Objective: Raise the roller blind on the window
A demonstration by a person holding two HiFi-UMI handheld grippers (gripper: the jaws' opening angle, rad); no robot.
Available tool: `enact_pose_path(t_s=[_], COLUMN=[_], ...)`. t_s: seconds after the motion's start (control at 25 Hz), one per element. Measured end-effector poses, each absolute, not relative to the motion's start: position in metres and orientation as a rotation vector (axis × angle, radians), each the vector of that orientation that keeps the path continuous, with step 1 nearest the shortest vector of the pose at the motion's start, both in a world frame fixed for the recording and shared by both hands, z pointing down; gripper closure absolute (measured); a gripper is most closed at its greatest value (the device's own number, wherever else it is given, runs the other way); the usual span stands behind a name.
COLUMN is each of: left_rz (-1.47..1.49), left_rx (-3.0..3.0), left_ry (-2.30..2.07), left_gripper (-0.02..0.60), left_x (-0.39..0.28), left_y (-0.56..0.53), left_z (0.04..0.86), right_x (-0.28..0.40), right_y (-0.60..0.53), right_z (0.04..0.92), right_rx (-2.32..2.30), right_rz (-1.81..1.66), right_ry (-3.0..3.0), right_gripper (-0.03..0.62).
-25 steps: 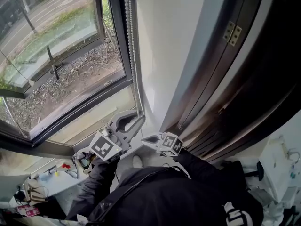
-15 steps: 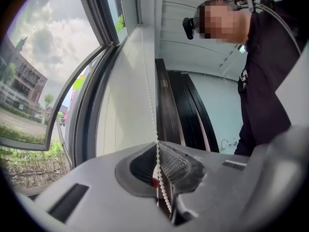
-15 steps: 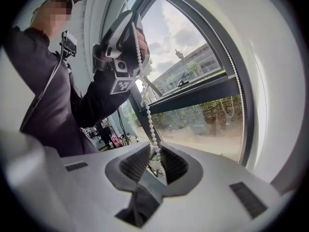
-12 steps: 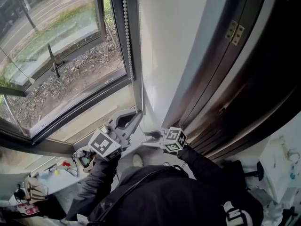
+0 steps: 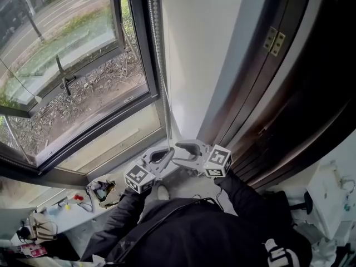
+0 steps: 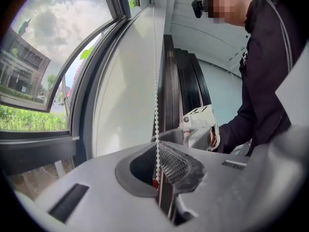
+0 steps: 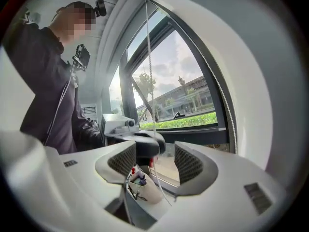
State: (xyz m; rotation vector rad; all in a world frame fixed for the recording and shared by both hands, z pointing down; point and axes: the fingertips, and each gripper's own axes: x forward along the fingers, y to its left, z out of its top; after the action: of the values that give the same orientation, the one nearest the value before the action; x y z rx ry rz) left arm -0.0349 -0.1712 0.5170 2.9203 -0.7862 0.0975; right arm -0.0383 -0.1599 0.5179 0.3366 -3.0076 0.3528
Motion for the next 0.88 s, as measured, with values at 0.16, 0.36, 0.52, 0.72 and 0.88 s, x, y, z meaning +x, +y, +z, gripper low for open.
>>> enact_pose_path(t_s=[0.16, 0.36, 0.52, 0.72, 0.88], left_rz=[0.155, 0.102, 0.095, 0.006, 0.012], left_rx=[2.864, 2.797, 2.809, 2.805, 2.804], left_ry=[-0.792, -0.881, -0.946, -1.042, -1.142], left_gripper=[0.565, 0.563, 0.561, 0.435, 0.316], left_x=[-0.037, -0.054, -0.065, -0.073, -0.08], left_y=[-0.167, -0.168, -0.164, -0.164, -0.168], left_z=[0.555, 0.555, 0.547, 0.532, 0.52], right_x=[-0.038, -0.037, -0.033, -0.034, -0.034], right_y=[-0.158, -0.155, -0.154, -0.15, -0.149], right_z=[0.513, 0.504, 0.495, 0.494, 0.494], right_rx=[0.351, 0.37, 0.385, 0.375, 0.385], right_rz=[0.336, 0.335, 0.394, 0.334, 0.333], right_ry=[-3.031, -3.043, -3.075, -3.05, -3.045], right_gripper=[0.349, 0.349, 0.35, 0.35, 0.35])
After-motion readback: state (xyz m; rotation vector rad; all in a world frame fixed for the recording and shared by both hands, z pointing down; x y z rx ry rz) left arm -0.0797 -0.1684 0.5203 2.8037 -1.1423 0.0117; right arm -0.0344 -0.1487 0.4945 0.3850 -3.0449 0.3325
